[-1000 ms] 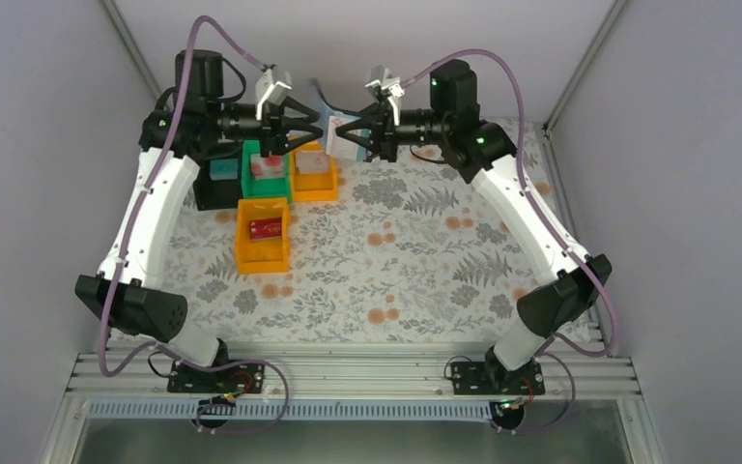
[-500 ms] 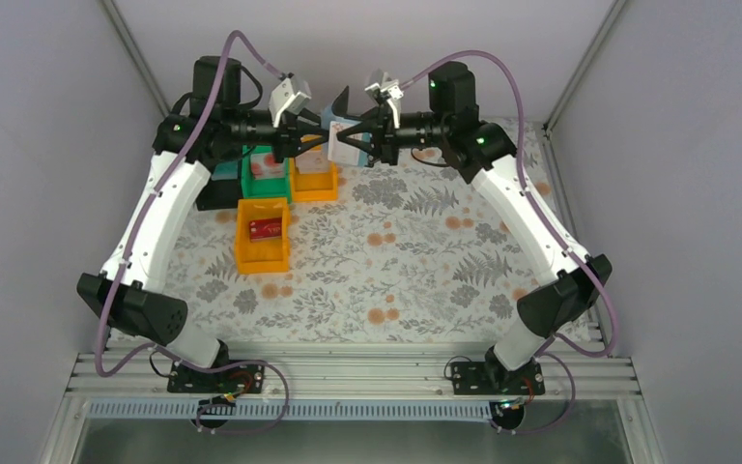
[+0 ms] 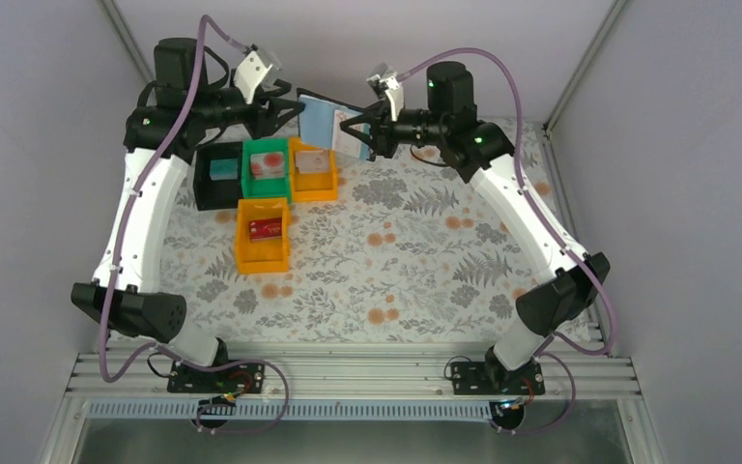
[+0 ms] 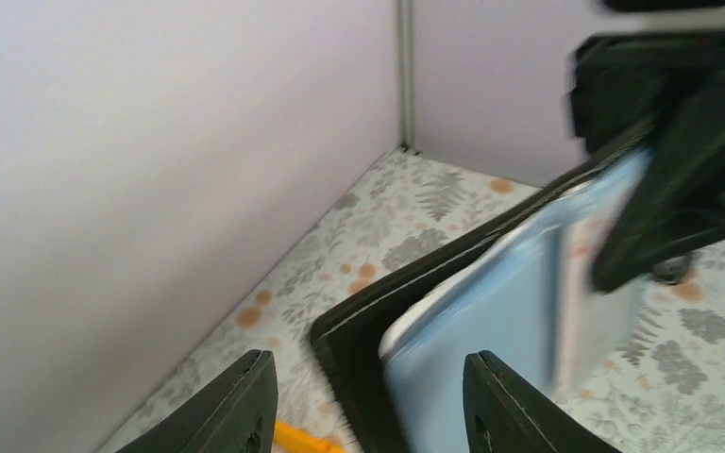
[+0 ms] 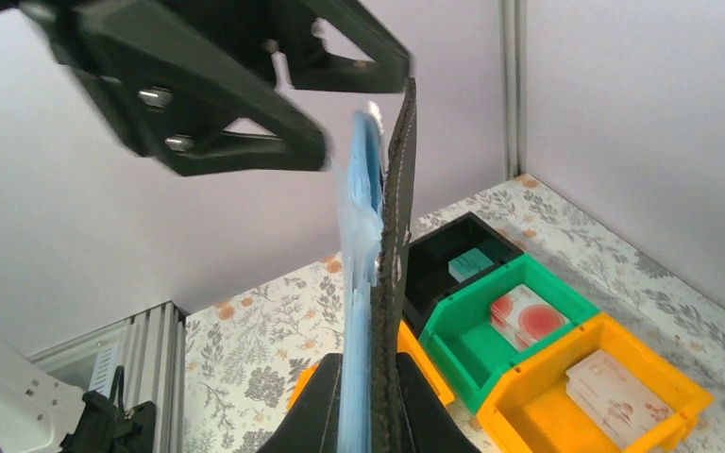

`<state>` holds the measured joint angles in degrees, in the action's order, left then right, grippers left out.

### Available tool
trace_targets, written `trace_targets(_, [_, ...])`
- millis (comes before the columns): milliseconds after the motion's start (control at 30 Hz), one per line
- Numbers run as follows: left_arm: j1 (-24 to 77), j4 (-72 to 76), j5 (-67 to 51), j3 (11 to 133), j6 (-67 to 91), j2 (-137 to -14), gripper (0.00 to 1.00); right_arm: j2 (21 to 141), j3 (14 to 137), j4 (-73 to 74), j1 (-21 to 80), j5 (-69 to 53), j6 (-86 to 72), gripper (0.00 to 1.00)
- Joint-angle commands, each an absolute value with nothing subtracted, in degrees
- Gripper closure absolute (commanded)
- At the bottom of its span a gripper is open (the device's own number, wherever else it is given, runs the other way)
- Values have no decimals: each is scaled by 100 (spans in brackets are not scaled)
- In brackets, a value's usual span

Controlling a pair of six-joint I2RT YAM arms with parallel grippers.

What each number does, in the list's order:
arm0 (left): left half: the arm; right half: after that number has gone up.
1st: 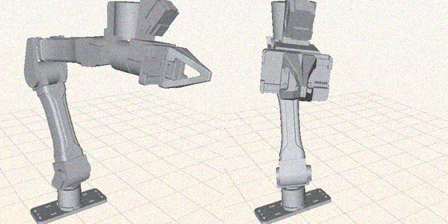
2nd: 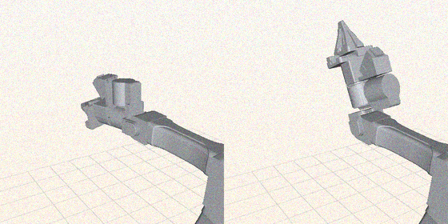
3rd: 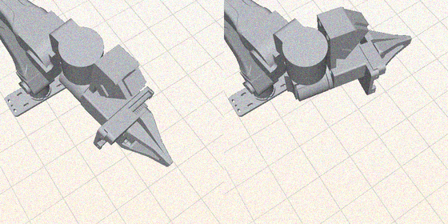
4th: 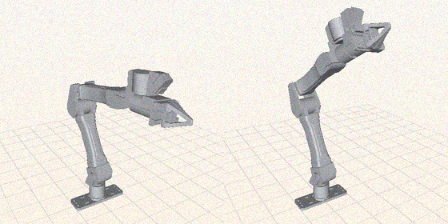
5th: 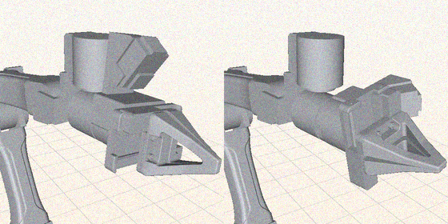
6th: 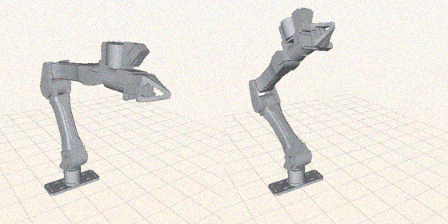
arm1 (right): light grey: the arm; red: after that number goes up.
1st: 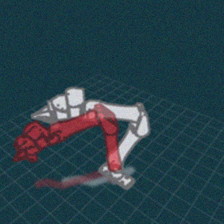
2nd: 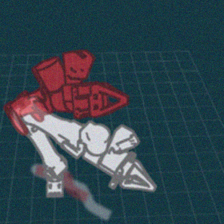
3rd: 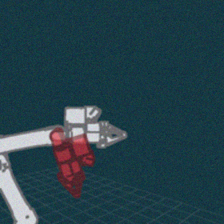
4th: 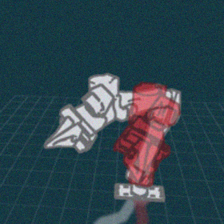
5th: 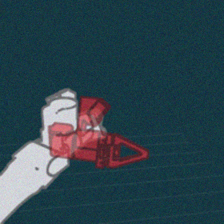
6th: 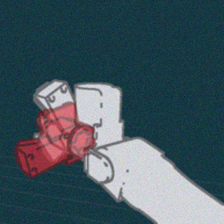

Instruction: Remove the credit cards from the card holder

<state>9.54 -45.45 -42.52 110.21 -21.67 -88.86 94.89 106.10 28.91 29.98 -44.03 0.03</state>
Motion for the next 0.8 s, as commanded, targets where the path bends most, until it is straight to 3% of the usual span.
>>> trace_targets(0, [1143, -4734, -5302, 11227, -2442, -8857, 52, 9683, 10765, 2773, 2950, -4079, -212, 96])
trace_targets(167, [1549, -5224, -6169, 11438, -2992, -8793, 55, 9764, 10888, 2880, 2949, -3847, -322, 96])
trace_targets(767, [1579, -4878, -5606, 10481, -2563, -8940, 60, 9042, 10447, 2715, 2973, -4842, 370, 96])
